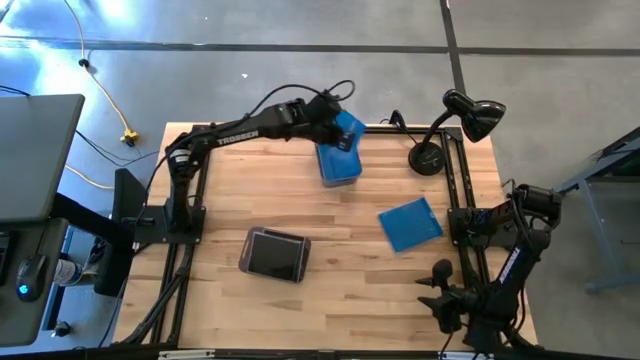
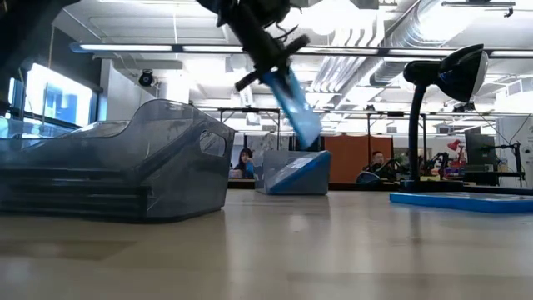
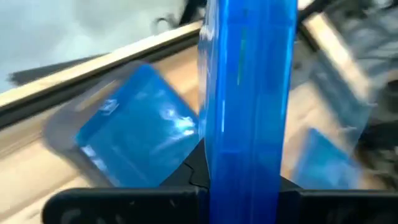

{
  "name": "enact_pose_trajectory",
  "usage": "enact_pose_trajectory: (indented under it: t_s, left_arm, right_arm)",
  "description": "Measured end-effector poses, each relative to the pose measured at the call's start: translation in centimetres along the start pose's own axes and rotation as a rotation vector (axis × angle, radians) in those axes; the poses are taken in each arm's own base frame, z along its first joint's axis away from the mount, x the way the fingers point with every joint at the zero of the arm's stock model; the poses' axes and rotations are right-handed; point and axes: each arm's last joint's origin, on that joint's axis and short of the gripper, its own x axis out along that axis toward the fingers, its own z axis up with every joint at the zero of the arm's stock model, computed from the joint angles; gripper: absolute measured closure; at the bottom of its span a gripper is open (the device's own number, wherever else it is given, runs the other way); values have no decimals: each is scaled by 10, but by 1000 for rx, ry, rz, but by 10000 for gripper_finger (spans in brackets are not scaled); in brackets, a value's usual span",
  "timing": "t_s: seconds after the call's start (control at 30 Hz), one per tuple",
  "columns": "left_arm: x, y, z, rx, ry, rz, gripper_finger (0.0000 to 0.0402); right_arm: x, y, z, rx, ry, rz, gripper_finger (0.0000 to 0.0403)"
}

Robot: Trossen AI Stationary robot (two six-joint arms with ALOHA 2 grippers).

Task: Pick & place jewel cases by type
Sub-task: Put the top left blue CD case into the top black bin

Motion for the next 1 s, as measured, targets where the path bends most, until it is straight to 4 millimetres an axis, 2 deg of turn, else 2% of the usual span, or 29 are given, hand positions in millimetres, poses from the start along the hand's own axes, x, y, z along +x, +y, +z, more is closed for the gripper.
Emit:
enact_pose_trajectory:
  t_s: [0.23,0.43,0.63,0.73,0.83,1.0]
  left_arm:
    - [9,8,-15,41,33,232,386]
    - [16,-6,-25,109,-121,387,385]
    - [31,-17,-43,315,-57,406,379]
    - [46,-23,-51,330,-83,411,357]
    - [59,-21,-56,337,-67,426,319]
    - [61,-22,-55,324,-84,411,257]
  right_arm:
    - [3,-2,1,0,10,-14,156]
    - [4,-3,1,8,13,-15,156]
    - [4,-3,2,28,12,-13,156]
    - [4,-2,2,30,11,-11,156]
    - [4,-2,2,35,9,-9,156]
    - [4,-1,2,39,16,3,156]
